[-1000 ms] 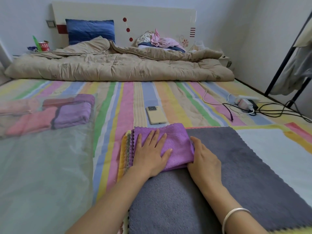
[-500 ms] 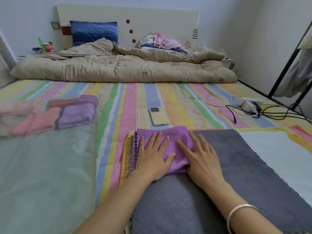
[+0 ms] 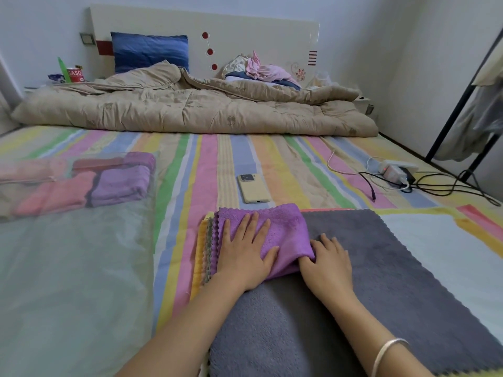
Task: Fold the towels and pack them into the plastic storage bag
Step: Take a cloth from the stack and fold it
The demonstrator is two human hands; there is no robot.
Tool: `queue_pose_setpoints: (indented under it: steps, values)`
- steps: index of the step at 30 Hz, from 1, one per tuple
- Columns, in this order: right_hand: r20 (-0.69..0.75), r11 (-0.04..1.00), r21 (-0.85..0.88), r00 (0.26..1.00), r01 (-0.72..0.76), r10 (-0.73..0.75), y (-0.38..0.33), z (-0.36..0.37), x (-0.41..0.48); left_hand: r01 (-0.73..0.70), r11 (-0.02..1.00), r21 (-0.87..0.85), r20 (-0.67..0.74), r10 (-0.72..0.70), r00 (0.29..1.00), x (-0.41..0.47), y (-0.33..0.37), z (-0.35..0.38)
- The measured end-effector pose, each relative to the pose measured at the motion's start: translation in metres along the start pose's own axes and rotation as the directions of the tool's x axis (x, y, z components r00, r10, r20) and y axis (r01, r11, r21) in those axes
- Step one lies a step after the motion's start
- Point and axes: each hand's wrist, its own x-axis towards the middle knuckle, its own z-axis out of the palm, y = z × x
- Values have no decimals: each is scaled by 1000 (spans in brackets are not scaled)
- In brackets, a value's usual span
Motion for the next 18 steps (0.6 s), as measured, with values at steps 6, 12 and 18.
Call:
queue_pose_setpoints:
  steps: [6, 12, 18]
  values:
    - [-92, 796, 586, 989, 151, -120, -44, 11, -15, -47, 978, -205, 48, 58, 997, 3, -6, -10]
    - [-151, 878, 122, 883, 463, -445, -71, 39, -17, 133, -281, -950, 243, -402, 883, 4, -46, -55]
    - [-51, 804, -275, 826, 528, -561, -79, 56, -14, 372, -198, -907, 419, -339, 843, -6, -83, -56]
